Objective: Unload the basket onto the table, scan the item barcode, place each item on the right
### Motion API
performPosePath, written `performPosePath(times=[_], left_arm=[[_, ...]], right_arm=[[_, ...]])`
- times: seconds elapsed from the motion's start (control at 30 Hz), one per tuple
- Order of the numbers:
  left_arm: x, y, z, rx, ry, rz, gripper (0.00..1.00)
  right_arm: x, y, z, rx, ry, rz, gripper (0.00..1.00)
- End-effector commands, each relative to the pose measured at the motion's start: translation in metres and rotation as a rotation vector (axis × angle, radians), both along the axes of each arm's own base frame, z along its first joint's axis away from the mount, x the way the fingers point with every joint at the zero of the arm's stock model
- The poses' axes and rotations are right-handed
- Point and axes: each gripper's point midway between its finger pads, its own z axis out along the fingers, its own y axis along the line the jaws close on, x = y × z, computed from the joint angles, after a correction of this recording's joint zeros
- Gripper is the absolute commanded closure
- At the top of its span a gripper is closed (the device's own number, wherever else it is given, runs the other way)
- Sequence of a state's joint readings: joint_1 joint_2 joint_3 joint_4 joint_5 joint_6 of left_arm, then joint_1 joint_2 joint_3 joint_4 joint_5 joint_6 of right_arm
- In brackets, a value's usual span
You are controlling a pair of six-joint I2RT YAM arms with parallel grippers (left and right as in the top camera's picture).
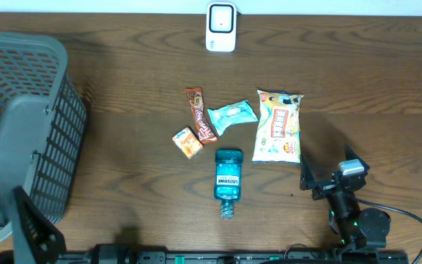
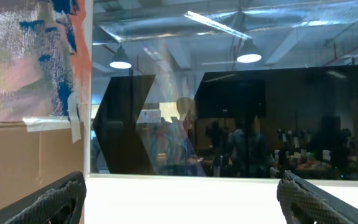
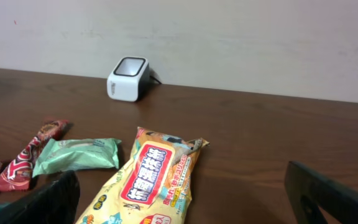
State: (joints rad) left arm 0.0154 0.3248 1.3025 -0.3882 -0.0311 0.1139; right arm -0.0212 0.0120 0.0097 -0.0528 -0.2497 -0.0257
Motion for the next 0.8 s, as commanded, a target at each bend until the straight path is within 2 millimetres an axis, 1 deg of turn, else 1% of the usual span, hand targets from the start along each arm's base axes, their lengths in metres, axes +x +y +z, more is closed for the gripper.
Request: performPosePath(times=[0.0,0.1,0.17,0.3,0.33,0.43,0.5,0.57,0.6,0.67,0.77], left_arm=[[-0.026,-0.017,-0.009,0.035,-0.06,-0.051,0.02],[-0.04,-0.024,-0.021,0.065,-0.11,-0.049,0.02],[-0.045,-0.024,-0.028,0.05,-0.141,-0.043,0.02],[-0.042,-0.023,-0.047,-0.04,-0.161,-0.075,0.02],[-0.037,-0.021,-0.051,-0.057,-0.159,-0.075,0.02],[-0.029,-0.02,-0.053,-0.066,-0.161,-0.075,0.02],[-0.028,-0.02,-0.053,-0.066,-0.16,-0.078,0.02],[-0.029,-0.018,-0.053,-0.07,-0.163,-0.066,0.02],[-0.029,-0.015,-0.053,-0.08,-0.166,-0.05,0.02],[-0.031,-0.006,-0.053,-0.105,-0.172,-0.004,0.02],[-0.033,0.006,-0.054,-0.143,-0.182,0.069,0.02]], right_arm=[[-0.001,0.004,-0.001,0.123,0.028,0.016,0.01],[-0.001,0.005,0.0,0.221,0.051,0.012,0.01],[-0.001,0.004,0.0,0.26,0.061,0.009,0.01],[-0.002,0.009,0.0,0.322,0.08,0.034,0.01],[-0.002,0.01,0.0,0.339,0.085,0.037,0.01],[-0.003,0.013,0.0,0.406,0.106,0.051,0.01],[-0.008,0.025,0.003,0.463,0.127,0.126,0.01],[-0.012,0.036,0.006,0.467,0.135,0.196,0.01],[-0.014,0.039,0.006,0.478,0.145,0.215,0.01],[-0.014,0.039,0.005,0.531,0.166,0.211,0.01],[-0.014,0.039,0.013,0.553,0.167,0.212,0.01]])
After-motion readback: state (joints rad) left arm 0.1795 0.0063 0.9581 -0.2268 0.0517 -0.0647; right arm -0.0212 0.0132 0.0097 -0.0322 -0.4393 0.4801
